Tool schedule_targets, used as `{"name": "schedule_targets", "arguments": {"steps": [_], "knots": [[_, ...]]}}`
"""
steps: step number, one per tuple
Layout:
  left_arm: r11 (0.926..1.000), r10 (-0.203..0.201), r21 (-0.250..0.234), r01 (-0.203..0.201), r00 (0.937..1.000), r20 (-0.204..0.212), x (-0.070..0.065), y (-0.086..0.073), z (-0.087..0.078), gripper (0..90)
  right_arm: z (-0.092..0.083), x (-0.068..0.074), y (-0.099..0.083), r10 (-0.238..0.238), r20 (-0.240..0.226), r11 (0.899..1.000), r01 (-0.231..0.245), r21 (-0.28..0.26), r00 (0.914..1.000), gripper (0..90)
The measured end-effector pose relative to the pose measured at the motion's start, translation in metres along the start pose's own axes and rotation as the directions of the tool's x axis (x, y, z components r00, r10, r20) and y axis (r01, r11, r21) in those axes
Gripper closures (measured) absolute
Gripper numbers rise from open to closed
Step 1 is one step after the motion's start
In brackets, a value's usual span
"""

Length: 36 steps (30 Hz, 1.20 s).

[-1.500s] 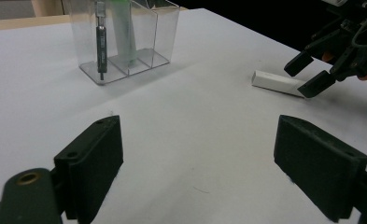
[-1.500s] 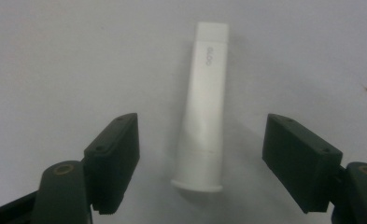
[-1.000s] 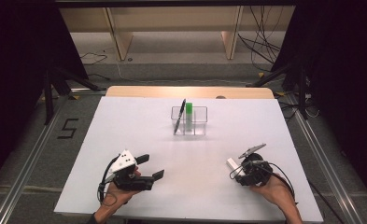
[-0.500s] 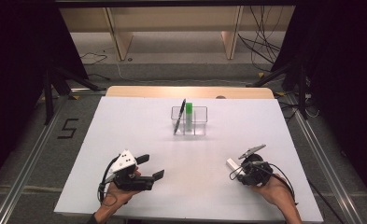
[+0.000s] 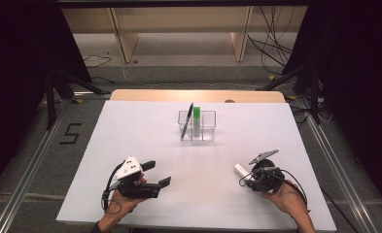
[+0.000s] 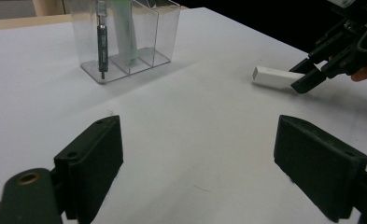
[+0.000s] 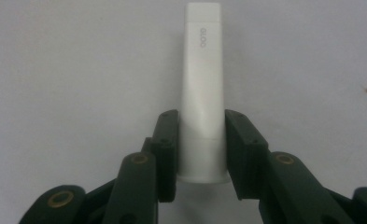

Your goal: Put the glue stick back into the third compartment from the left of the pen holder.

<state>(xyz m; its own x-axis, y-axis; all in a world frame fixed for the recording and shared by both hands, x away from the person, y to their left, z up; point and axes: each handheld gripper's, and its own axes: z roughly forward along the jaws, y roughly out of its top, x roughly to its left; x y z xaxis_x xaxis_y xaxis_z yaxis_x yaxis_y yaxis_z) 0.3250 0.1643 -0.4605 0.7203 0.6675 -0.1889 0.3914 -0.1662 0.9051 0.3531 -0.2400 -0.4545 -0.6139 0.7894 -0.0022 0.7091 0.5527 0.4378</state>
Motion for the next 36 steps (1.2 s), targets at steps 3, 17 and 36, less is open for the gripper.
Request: {"name": "schedule_targets", "arguments": {"steps": [3,17,36], "knots": [[1.0000,-0.001,0.002,0.001,1.0000,0.001,0.000,0.000,0.000,15.2,-0.004,0.004,0.002,-0.016,0.009,1.000,0.017,-0.025,0.9998,67.7],[1.0000,-0.001,0.002,0.001,1.0000,0.000,0.001,0.000,0.000,15.2,-0.022,0.038,0.011,-0.226,0.149,0.936,0.257,-0.239,0.9625,67.6],[0.9994,-0.004,0.034,0.004,1.0000,-0.005,0.001,-0.001,0.003,15.2,-0.008,0.088,0.008,-0.503,0.390,0.770,0.605,-0.202,0.7710,67.7]]}}
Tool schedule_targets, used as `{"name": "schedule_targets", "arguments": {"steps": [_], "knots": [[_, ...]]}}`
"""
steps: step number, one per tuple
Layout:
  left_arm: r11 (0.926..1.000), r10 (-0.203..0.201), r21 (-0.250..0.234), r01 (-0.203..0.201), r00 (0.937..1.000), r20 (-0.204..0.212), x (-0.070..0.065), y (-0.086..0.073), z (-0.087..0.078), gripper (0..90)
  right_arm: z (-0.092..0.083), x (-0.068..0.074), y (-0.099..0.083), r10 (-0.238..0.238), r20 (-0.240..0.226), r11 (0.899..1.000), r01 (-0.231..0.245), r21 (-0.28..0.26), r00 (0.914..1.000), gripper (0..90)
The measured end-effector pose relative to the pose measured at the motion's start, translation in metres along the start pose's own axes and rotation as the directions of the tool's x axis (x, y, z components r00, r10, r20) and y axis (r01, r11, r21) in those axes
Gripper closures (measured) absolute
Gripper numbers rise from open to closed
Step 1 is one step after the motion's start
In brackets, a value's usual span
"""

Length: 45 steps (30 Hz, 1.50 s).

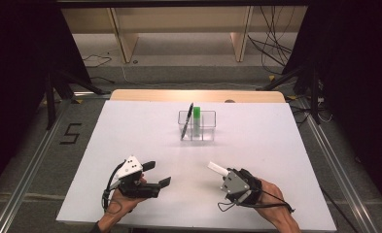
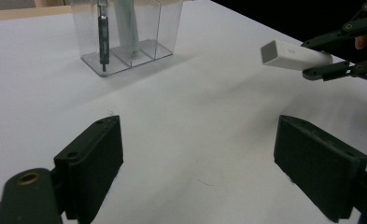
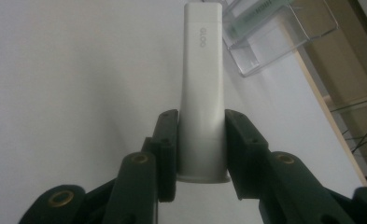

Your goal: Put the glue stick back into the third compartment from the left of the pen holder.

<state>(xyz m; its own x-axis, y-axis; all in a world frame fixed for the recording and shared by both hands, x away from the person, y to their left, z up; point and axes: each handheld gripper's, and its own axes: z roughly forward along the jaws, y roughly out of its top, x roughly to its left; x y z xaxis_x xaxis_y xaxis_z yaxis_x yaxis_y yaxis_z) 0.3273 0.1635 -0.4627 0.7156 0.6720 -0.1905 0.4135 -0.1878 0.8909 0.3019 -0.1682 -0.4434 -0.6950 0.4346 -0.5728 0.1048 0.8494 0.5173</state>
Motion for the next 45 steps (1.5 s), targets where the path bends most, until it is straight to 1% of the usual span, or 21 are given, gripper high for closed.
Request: {"name": "schedule_targets", "arguments": {"steps": [6,12,14,15,18,20,25,27,28,32,33,34,35,36,37,38,40,41,42,43,45], "knots": [[0.9999,0.006,0.012,-0.006,1.0000,-0.001,0.000,0.000,0.001,15.2,0.001,0.008,0.003,-0.060,0.019,0.998,0.060,-0.010,0.9980,67.7],[0.9996,0.015,0.022,-0.015,0.9999,0.000,0.001,0.001,0.004,15.2,0.000,0.018,0.005,-0.154,0.056,0.987,0.157,-0.036,0.9864,67.7],[0.9993,0.017,0.033,-0.017,0.9998,0.005,0.002,0.001,0.006,15.2,0.000,0.024,0.006,-0.210,0.079,0.976,0.214,-0.046,0.9744,67.7],[0.9990,0.017,0.041,-0.018,0.9998,0.010,0.002,0.001,0.007,15.3,0.000,0.027,0.006,-0.223,0.093,0.973,0.228,-0.047,0.9704,67.7],[0.9975,0.029,0.064,-0.030,0.9992,0.028,0.002,0.002,0.008,15.3,0.001,0.036,0.006,-0.342,0.131,0.933,0.353,-0.067,0.9304,67.7],[0.9969,0.021,0.074,-0.025,0.9988,0.045,0.001,0.003,0.010,15.6,0.000,0.042,0.006,-0.394,0.140,0.912,0.406,-0.065,0.9083,67.7],[0.9912,0.049,0.118,-0.059,0.9952,0.084,-0.006,0.009,0.013,15.8,0.001,0.044,0.005,-0.420,0.149,0.899,0.433,-0.070,0.8954,67.7],[0.9888,0.055,0.132,-0.069,0.9930,0.104,-0.009,0.013,0.015,15.8,0.000,0.045,0.004,-0.416,0.148,0.901,0.429,-0.066,0.8973,67.7],[0.9872,0.063,0.139,-0.078,0.9921,0.109,-0.009,0.015,0.016,15.8,0.001,0.045,0.005,-0.422,0.151,0.897,0.436,-0.074,0.8937,67.7],[0.9780,0.094,0.173,-0.117,0.9863,0.136,-0.014,0.025,0.020,15.9,0.000,0.049,0.006,-0.440,0.162,0.887,0.456,-0.076,0.8833,67.7],[0.9750,0.101,0.183,-0.126,0.9843,0.145,-0.016,0.028,0.021,15.8,-0.001,0.050,0.007,-0.451,0.168,0.881,0.468,-0.077,0.8766,67.7],[0.9722,0.104,0.193,-0.134,0.9823,0.156,-0.016,0.031,0.021,15.9,-0.001,0.052,0.007,-0.454,0.161,0.878,0.471,-0.082,0.8761,67.7],[0.9695,0.107,0.201,-0.140,0.9805,0.164,-0.017,0.033,0.022,15.9,-0.001,0.053,0.008,-0.467,0.167,0.871,0.484,-0.083,0.8684,67.7],[0.9667,0.110,0.210,-0.145,0.9788,0.173,-0.017,0.035,0.024,15.9,-0.001,0.054,0.008,-0.471,0.166,0.868,0.489,-0.086,0.8661,67.7],[0.9621,0.113,0.225,-0.154,0.9765,0.183,-0.018,0.037,0.025,16.0,-0.001,0.055,0.008,-0.482,0.169,0.861,0.501,-0.090,0.8595,67.7],[0.9577,0.118,0.238,-0.162,0.9744,0.191,-0.019,0.038,0.027,16.0,-0.001,0.056,0.009,-0.487,0.167,0.859,0.505,-0.088,0.8574,67.7],[0.9445,0.134,0.269,-0.189,0.9688,0.208,-0.021,0.041,0.030,16.0,-0.001,0.057,0.009,-0.504,0.178,0.846,0.525,-0.096,0.8449,67.7],[0.9395,0.140,0.280,-0.198,0.9669,0.213,-0.023,0.043,0.032,16.0,-0.001,0.057,0.009,-0.510,0.173,0.844,0.529,-0.092,0.8428,67.7],[0.9308,0.143,0.302,-0.206,0.9652,0.219,-0.025,0.046,0.034,16.0,-0.002,0.058,0.010,-0.512,0.173,0.842,0.532,-0.091,0.8411,67.7],[0.9247,0.145,0.316,-0.212,0.9636,0.225,-0.026,0.047,0.036,16.0,-0.002,0.059,0.010,-0.522,0.180,0.834,0.543,-0.096,0.8335,67.7],[0.9119,0.156,0.337,-0.235,0.9569,0.245,-0.030,0.052,0.039,16.0,-0.002,0.059,0.011,-0.526,0.187,0.829,0.549,-0.104,0.8294,67.7]]}}
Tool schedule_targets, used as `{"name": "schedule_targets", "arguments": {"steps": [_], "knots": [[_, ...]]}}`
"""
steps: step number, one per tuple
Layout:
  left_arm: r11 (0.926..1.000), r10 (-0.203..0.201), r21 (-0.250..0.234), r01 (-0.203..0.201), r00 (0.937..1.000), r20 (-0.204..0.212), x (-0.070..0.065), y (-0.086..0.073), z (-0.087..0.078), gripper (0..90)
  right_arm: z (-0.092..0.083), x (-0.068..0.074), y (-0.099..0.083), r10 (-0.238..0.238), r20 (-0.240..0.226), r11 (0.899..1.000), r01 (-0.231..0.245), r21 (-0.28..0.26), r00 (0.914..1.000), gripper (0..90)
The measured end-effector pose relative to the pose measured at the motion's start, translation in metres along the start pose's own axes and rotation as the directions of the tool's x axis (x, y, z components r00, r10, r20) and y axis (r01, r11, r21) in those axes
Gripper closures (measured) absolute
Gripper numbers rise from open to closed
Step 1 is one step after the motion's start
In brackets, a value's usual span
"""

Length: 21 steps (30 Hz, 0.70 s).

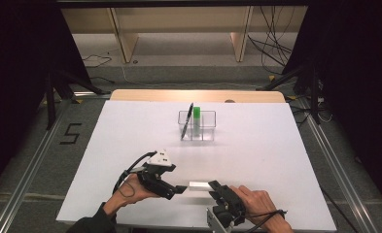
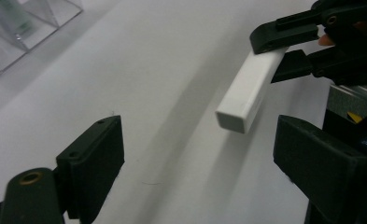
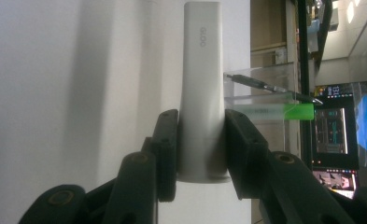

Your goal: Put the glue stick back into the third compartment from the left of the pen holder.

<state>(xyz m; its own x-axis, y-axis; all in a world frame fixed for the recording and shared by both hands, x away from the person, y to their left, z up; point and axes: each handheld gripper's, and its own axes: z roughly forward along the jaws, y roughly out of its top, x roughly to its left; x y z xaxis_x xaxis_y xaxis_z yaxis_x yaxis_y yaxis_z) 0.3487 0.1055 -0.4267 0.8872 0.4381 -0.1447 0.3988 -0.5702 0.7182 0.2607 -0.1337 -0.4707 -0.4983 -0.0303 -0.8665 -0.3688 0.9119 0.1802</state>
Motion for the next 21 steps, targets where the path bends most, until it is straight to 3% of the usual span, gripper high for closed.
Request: {"name": "schedule_targets", "arguments": {"steps": [7,16,21], "knots": [[0.9932,0.044,0.105,-0.051,0.9968,0.067,-0.006,0.019,0.013,16.4,-0.002,0.004,0.003,-0.031,0.020,0.999,0.031,-0.022,0.9993,67.7],[0.9817,0.056,0.175,-0.076,0.9914,0.118,-0.010,0.029,0.029,20.2,-0.002,0.005,0.005,-0.064,0.028,0.998,0.065,-0.022,0.9975,67.7],[0.9737,0.088,0.195,-0.117,0.9845,0.152,-0.015,0.033,0.035,25.2,-0.002,0.008,0.006,-0.072,0.031,0.997,0.073,-0.027,0.9969,67.7]]}}
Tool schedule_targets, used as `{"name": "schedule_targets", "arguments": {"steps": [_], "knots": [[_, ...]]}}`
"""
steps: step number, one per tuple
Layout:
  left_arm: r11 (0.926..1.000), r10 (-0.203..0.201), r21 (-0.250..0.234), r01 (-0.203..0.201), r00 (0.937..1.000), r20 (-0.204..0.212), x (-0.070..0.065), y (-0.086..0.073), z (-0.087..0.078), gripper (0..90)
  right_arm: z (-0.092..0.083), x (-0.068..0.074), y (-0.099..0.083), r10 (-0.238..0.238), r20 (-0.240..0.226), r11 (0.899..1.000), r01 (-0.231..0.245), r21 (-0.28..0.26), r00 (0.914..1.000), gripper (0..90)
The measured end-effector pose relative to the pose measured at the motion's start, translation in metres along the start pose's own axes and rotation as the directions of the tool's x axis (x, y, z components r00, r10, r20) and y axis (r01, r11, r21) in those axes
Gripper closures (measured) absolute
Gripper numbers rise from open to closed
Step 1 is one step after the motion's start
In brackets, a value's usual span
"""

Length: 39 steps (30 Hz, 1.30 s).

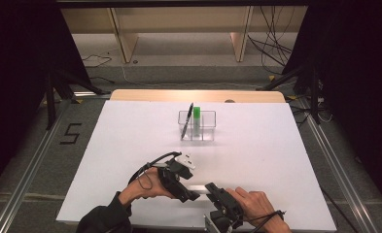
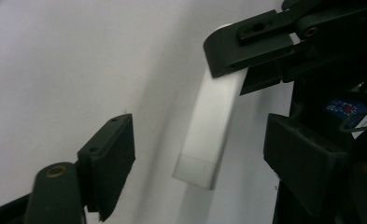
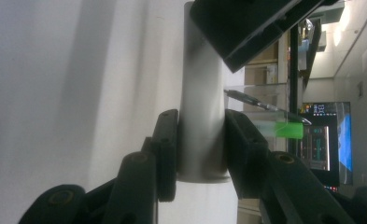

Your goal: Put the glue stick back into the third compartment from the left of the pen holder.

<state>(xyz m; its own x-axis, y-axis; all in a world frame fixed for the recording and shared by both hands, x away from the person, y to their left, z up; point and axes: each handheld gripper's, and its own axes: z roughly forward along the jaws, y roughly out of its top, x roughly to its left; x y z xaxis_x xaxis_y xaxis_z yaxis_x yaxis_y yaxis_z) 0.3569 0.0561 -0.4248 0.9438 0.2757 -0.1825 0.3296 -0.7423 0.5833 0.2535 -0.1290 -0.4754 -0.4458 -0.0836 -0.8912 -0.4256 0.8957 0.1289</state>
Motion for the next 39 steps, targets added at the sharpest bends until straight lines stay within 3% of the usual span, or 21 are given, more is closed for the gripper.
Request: {"name": "schedule_targets", "arguments": {"steps": [13,19,39], "knots": [[0.9973,0.039,0.059,-0.044,0.9966,0.073,-0.001,0.009,0.009,42.4,0.001,0.001,0.001,-0.025,-0.012,1.000,0.025,-0.008,0.9996,67.6],[0.9950,0.038,0.089,-0.047,0.9946,0.096,0.001,0.012,0.013,48.5,0.001,0.004,0.003,-0.028,-0.019,0.999,0.028,-0.016,0.9994,67.7],[0.9816,0.048,0.176,-0.075,0.9871,0.153,0.007,0.015,0.023,61.2,0.003,0.009,0.006,-0.054,-0.047,0.998,0.053,-0.024,0.9974,67.6]]}}
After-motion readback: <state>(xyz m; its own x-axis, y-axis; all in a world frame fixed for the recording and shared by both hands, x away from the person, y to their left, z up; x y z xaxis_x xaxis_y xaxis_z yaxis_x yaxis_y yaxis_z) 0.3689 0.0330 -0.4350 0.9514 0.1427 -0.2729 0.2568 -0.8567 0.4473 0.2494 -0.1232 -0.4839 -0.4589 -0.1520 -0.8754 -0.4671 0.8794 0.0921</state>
